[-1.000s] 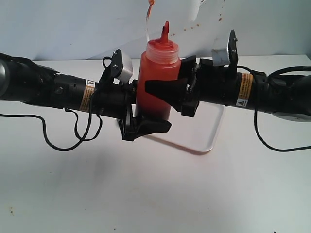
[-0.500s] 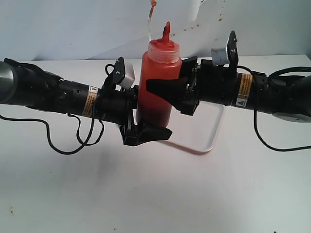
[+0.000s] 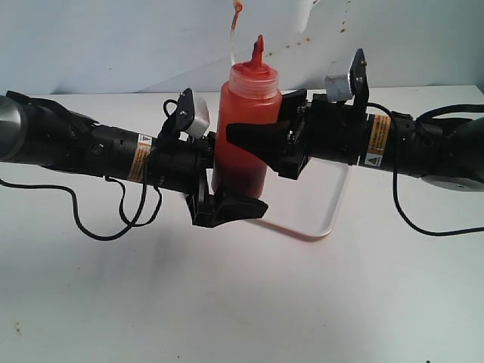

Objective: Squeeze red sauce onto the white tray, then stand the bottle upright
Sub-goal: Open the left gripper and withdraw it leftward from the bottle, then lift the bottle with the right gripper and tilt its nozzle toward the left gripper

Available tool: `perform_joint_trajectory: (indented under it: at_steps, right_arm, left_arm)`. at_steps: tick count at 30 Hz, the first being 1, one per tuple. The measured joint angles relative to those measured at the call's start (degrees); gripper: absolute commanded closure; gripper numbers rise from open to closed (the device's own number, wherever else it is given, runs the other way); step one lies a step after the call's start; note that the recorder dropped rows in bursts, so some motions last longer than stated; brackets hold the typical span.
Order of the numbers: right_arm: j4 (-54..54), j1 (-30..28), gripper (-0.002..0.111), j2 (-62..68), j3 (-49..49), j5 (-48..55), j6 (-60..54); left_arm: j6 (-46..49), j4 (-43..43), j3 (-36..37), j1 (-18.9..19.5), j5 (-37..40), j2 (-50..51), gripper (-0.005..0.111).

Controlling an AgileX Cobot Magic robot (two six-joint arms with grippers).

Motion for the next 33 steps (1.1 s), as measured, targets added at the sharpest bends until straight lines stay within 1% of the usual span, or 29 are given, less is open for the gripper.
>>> perform_joint_trajectory:
  at_steps: [1, 6, 9, 11, 15, 17, 19, 25, 28, 31, 33]
  right_arm:
    - [0.15, 0.0, 0.108, 0.0, 0.0, 0.28, 0.0]
    - [0.49, 0.0, 0.108, 0.0, 0.0, 0.76, 0.0]
    - [0.63, 0.0, 0.108, 0.0, 0.0, 0.87, 0.0]
    - [0.87, 0.0, 0.108, 0.0, 0.0, 1.51, 0.0]
    - [1.01, 0.0, 0.108, 0.0, 0.0, 2.7, 0.12]
    - [1.48, 0.0, 0.108, 0.0, 0.0, 3.57, 0.12]
    - [2.01, 0.0, 0.108, 0.0, 0.0, 4.39, 0.12]
    - [2.58, 0.33, 0.108, 0.0, 0.0, 4.94, 0.12]
    - [2.58, 1.1, 0.108, 0.0, 0.0, 5.19, -0.23]
    - [2.58, 2.25, 0.108, 0.0, 0.0, 6.44, -1.91]
    - [2.45, 3.2, 0.108, 0.0, 0.0, 8.25, -2.88]
  left_arm:
    - [0.1, 0.0, 0.0, 0.0, 0.0, 0.0, 0.002]
    - [1.23, 0.98, 0.0, 0.0, 0.0, 0.0, 0.002]
    - [1.32, 3.14, 0.0, 0.83, -0.28, 0.0, 0.002]
    - [1.32, 5.33, -0.09, 2.25, -1.37, 0.0, 0.002]
    - [1.21, 7.74, -0.09, 6.18, -6.83, -0.38, 0.002]
    - [1.21, 8.31, -0.09, 8.65, -11.28, -0.56, 0.002]
    - [1.21, 8.64, -0.09, 10.65, -13.23, -0.97, 0.002]
    - [1.21, 8.92, -0.09, 18.26, -14.3, -1.35, 0.002]
    - [1.21, 6.48, -0.09, 21.55, -14.3, -1.35, 0.002]
    - [1.21, 4.48, -0.09, 24.16, -14.3, -1.35, 0.002]
    - [1.21, 3.95, -0.09, 25.21, -14.3, -1.35, 0.002]
